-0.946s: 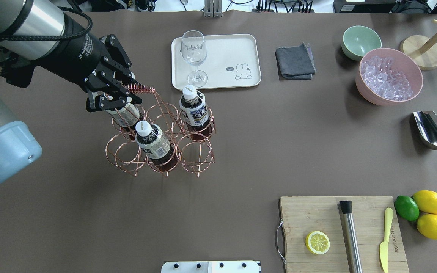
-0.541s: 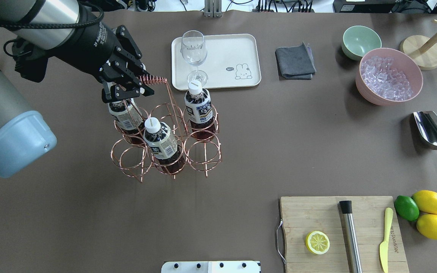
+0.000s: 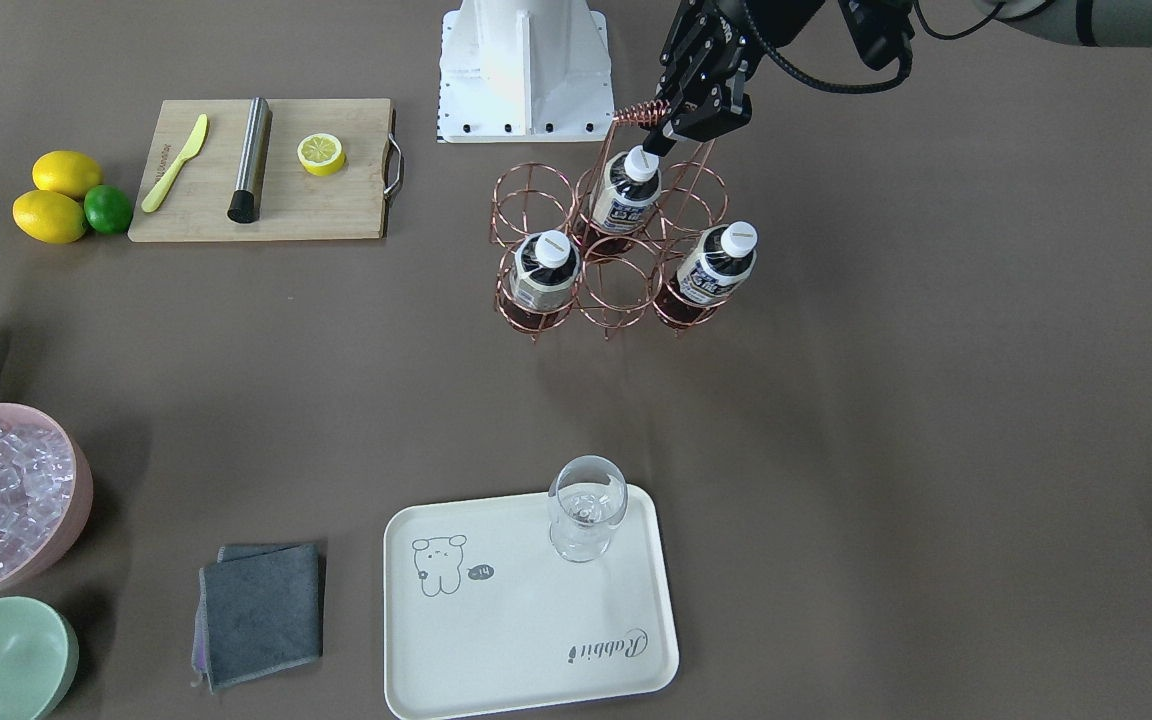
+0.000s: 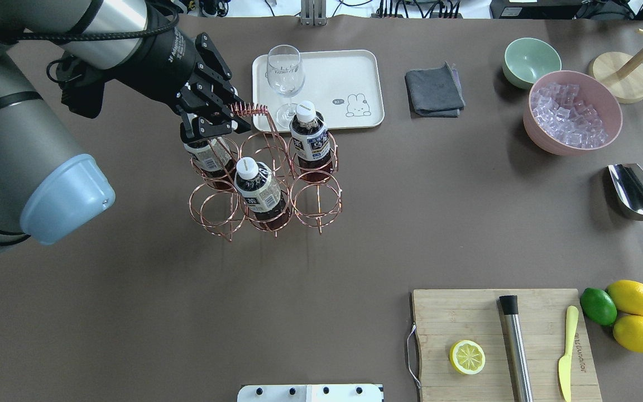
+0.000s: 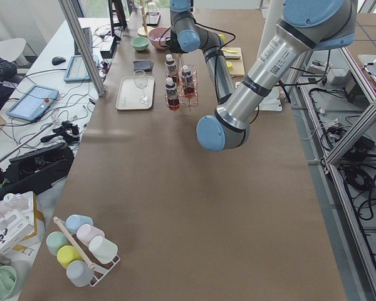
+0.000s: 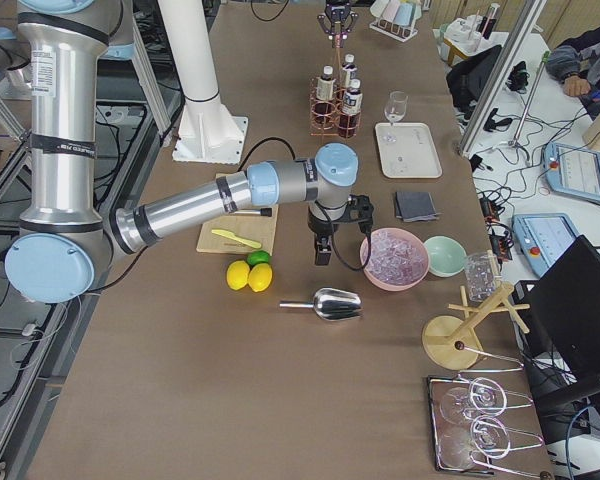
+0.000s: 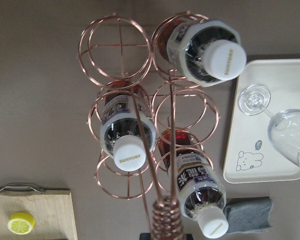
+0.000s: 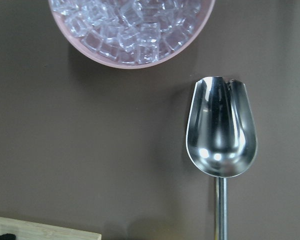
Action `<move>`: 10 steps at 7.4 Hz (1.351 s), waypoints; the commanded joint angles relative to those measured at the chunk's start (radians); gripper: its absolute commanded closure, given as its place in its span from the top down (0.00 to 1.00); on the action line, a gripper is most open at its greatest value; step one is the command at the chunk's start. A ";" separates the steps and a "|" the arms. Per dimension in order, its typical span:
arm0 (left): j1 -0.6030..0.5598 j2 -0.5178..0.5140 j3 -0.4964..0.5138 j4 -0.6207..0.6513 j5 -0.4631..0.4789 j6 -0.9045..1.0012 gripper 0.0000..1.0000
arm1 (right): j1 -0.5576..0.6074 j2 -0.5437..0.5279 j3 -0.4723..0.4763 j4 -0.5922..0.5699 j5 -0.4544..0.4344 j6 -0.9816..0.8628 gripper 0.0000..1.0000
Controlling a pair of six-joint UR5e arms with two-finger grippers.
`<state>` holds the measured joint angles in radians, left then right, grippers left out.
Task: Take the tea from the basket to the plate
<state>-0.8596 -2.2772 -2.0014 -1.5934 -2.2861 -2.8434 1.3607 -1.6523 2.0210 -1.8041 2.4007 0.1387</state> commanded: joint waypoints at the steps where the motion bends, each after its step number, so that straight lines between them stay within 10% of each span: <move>1: 0.054 -0.011 0.030 -0.071 0.066 -0.076 0.00 | -0.073 0.066 0.005 0.009 0.025 0.125 1.00; 10: 0.131 -0.024 0.072 -0.168 0.142 -0.165 0.00 | -0.083 0.009 0.100 -0.029 0.038 0.210 1.00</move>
<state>-0.7273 -2.2960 -1.9307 -1.7595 -2.1446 -3.0031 1.2792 -1.6267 2.0536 -1.8118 2.4336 0.2914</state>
